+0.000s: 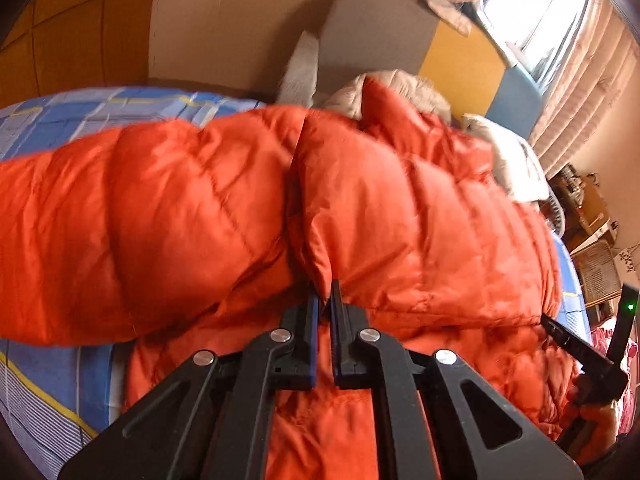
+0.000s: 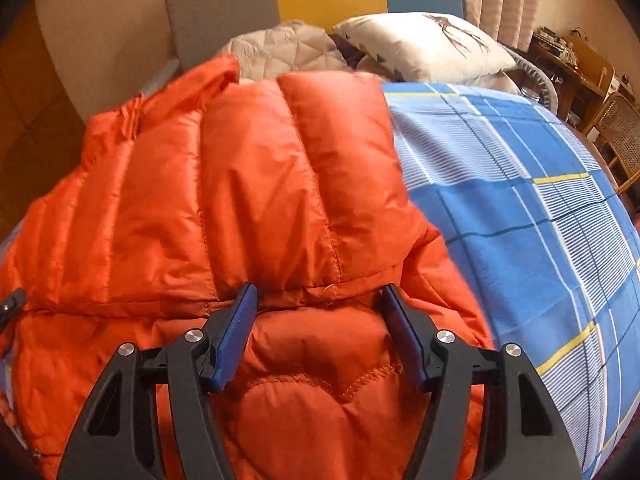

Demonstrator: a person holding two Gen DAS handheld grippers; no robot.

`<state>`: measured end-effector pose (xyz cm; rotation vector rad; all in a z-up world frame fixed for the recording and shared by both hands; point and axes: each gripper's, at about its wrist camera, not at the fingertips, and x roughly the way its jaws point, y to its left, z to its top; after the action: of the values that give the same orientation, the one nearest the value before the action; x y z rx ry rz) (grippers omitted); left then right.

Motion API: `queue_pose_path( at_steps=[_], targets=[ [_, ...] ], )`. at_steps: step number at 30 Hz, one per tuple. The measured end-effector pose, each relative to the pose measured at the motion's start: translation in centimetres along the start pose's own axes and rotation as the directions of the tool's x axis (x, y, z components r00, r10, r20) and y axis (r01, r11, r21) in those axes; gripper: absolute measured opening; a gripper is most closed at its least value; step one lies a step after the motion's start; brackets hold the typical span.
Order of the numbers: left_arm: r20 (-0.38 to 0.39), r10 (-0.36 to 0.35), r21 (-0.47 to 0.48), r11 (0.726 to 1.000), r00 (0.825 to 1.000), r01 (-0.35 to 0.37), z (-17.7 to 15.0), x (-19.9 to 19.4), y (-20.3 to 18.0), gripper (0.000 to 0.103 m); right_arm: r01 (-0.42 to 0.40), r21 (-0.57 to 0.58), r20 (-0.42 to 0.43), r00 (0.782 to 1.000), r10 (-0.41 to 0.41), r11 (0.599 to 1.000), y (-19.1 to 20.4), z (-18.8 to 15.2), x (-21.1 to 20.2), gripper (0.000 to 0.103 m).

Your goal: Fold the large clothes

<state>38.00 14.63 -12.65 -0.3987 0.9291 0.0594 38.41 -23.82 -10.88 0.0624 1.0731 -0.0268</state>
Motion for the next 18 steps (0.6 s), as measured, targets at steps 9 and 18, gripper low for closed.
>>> queue_pose_path(
  at_steps=[9,18],
  targets=[
    [0.042,0.004,-0.080,0.997,0.999,-0.001,-2.1,-2.7,1.4,0.051,0.001,-0.007,0.028,1.000,0.000,1.000,0.2,-1.6,-2.6,0.069],
    [0.097,0.075,-0.077,0.995,0.992,-0.068,-4.7,-6.9,4.7,0.064,0.012,-0.097,0.031,0.999,-0.010,0.995,1.7,-5.8,-5.4,0.075]
  ],
)
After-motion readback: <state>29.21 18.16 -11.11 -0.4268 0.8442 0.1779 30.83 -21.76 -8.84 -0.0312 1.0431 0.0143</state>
